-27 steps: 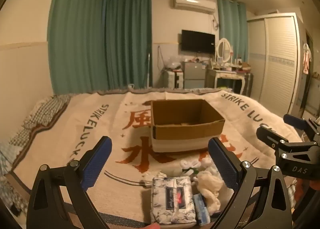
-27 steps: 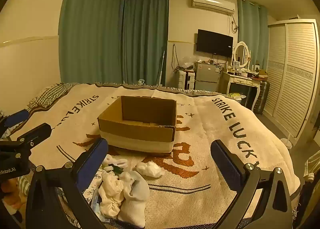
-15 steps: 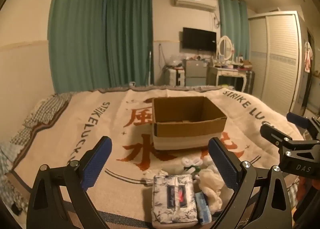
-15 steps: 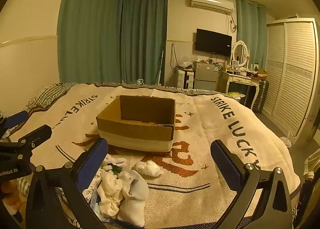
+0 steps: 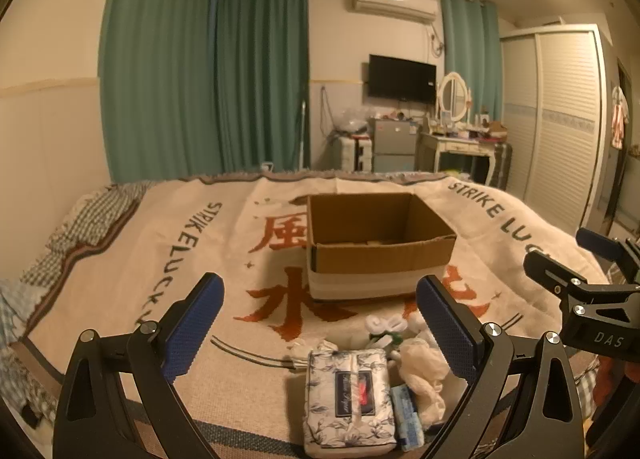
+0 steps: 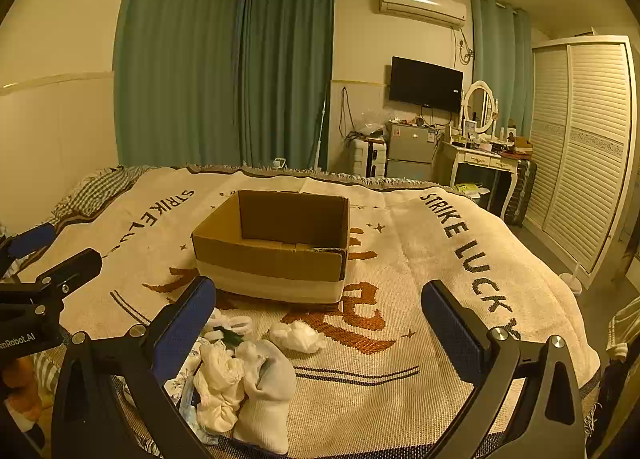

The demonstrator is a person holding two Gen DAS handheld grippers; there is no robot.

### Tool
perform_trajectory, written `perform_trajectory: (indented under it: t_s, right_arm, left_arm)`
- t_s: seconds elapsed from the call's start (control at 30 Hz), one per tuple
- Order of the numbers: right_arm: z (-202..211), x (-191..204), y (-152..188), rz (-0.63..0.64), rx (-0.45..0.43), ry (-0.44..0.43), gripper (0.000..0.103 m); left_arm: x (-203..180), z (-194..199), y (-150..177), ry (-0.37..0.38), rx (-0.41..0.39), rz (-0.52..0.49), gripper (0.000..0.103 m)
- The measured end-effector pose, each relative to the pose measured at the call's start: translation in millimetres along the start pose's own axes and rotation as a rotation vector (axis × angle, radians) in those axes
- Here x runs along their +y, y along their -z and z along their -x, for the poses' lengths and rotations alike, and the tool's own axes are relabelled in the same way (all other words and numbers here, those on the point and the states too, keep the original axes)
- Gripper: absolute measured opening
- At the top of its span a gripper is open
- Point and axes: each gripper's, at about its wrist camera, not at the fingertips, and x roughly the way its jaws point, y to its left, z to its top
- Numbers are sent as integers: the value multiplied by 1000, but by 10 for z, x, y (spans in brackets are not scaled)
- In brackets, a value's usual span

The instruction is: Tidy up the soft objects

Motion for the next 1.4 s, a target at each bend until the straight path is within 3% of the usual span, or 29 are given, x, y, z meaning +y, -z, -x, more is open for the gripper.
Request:
perform_trajectory:
  t_s: [1.4]
  right_arm:
    - [0, 24, 13, -1, 12, -10, 103]
  left_arm:
    - [6, -30, 23, -8, 18, 3, 99]
